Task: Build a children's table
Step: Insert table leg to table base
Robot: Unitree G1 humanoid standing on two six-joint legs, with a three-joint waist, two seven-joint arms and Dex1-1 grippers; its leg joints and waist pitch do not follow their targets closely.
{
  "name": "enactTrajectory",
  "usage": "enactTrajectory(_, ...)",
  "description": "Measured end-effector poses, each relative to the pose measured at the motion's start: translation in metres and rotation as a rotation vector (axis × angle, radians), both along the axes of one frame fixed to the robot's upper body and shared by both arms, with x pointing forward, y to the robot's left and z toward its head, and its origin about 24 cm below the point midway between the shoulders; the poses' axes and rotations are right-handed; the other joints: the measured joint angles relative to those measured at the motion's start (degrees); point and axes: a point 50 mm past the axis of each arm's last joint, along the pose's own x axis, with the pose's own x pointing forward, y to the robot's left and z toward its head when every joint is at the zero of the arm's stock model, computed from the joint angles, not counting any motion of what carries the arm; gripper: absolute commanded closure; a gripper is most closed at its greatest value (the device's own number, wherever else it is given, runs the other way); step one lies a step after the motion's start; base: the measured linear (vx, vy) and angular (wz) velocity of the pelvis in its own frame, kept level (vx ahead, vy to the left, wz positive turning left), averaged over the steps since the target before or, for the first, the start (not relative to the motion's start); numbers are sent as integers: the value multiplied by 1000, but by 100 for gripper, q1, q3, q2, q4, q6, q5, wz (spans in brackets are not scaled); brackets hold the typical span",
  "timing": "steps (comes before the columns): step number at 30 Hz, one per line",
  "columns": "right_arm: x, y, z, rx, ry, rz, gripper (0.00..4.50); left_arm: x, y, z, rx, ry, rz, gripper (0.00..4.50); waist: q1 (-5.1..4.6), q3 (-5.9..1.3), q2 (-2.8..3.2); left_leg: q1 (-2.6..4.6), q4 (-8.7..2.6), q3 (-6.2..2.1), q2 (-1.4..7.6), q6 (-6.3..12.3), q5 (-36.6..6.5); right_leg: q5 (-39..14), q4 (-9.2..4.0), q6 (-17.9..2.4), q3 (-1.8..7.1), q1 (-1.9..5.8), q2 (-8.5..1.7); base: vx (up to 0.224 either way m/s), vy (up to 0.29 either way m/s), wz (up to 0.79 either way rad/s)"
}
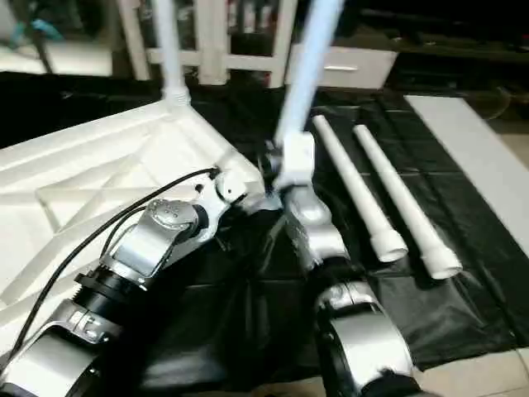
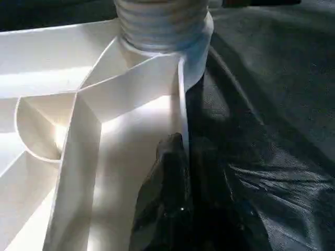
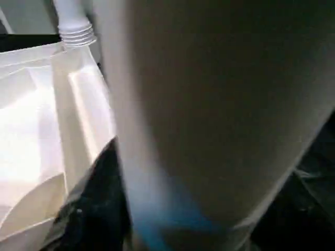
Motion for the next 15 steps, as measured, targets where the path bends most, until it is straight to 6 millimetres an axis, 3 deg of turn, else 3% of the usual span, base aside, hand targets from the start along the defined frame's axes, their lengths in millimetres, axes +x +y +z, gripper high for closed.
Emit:
enactTrajectory(13,-46,-44,19,-89,-56,410,31,-22,32,-1,-3,47,-248,450,56,46,55,-6,24,3,17,1,4,1,29,0,-1,-14,7,0,0,0)
enactTrajectory(15,-54,-48,20,-103,-40,472,31,-26,35,-1,-5,58,-284,450,60,47,57,-5,25,3,17,-3,2,2,31,0,-1,-13,7,0,0,0)
